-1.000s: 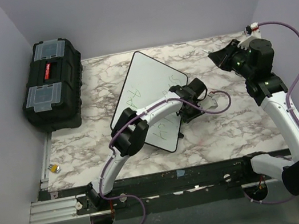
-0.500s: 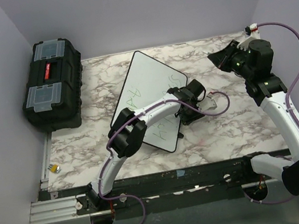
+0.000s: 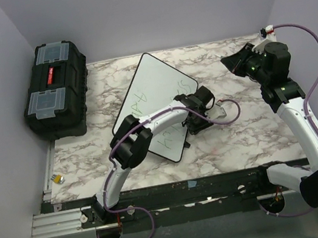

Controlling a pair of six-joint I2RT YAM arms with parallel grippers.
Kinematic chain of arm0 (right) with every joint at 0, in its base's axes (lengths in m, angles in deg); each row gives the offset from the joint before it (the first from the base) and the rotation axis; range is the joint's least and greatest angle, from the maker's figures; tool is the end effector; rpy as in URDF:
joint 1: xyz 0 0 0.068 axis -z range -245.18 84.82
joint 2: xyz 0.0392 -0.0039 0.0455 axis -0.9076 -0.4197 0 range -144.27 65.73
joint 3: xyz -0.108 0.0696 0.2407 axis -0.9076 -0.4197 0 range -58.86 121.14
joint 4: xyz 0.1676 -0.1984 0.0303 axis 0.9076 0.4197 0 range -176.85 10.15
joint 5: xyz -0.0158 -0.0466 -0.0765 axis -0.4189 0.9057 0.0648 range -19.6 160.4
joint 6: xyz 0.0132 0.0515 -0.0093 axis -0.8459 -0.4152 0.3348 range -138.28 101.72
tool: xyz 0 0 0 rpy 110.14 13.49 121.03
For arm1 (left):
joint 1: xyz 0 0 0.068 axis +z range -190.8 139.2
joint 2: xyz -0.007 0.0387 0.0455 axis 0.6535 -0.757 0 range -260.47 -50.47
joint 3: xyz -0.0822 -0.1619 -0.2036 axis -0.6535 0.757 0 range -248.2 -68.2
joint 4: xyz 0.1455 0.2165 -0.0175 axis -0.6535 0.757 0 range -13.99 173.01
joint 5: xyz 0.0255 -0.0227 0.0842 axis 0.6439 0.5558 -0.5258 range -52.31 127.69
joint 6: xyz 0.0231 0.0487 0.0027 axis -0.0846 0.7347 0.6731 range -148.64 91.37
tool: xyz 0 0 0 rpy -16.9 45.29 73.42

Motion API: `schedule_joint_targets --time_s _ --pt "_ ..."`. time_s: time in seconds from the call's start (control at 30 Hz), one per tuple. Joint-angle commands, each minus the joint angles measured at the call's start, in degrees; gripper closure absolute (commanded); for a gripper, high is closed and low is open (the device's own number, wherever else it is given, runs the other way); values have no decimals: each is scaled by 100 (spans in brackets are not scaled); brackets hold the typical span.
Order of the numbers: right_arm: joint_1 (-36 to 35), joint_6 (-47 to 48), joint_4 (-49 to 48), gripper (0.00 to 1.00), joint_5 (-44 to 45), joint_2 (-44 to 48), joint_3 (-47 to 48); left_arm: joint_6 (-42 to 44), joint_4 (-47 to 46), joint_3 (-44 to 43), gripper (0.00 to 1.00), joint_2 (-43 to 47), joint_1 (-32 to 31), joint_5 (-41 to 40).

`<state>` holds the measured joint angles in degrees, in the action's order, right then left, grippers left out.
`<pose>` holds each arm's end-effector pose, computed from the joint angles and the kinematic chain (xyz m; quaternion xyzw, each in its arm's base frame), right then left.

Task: Write a sentence on the whiteboard
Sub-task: Pick up the pen cap from the center of the board, then insert the whiteboard marker without the cap into the pen cap.

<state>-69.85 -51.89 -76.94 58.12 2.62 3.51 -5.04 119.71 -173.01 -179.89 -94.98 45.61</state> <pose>0.2519 0.0283 0.3858 0.1251 0.7580 0.2859 0.5727 0.2744 -0.3886 0.1684 0.6252 0.7545 -0.1149 0.1632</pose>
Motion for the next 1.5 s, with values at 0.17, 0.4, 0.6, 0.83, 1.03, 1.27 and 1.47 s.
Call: schedule_joint_targets --time_s 0.17,0.4,0.6,0.83,1.03,1.27,1.47 --pt "-16 -26 -67 99 -122 26 -75 110 515 274 74 -246 144 -121" --pt "-13 -15 -68 99 -133 1 -119 26 264 342 94 -92 144 585" --pt "-17 3 -58 99 -44 33 -107 -329 -114 422 100 328 144 1110" --pt "-16 -26 -46 99 -11 107 -23 -1006 -1291 1146 100 1416 327 2292" --pt "-17 -37 -68 99 14 227 -7 -1661 -2099 1619 100 2260 601 2911" --pt "-17 -137 -313 99 -209 441 -82 -2929 -3657 2483 100 3361 1183 4039" --pt "-12 -422 -1224 99 -1038 665 -477 -4815 -6108 3487 100 4265 1805 4583"
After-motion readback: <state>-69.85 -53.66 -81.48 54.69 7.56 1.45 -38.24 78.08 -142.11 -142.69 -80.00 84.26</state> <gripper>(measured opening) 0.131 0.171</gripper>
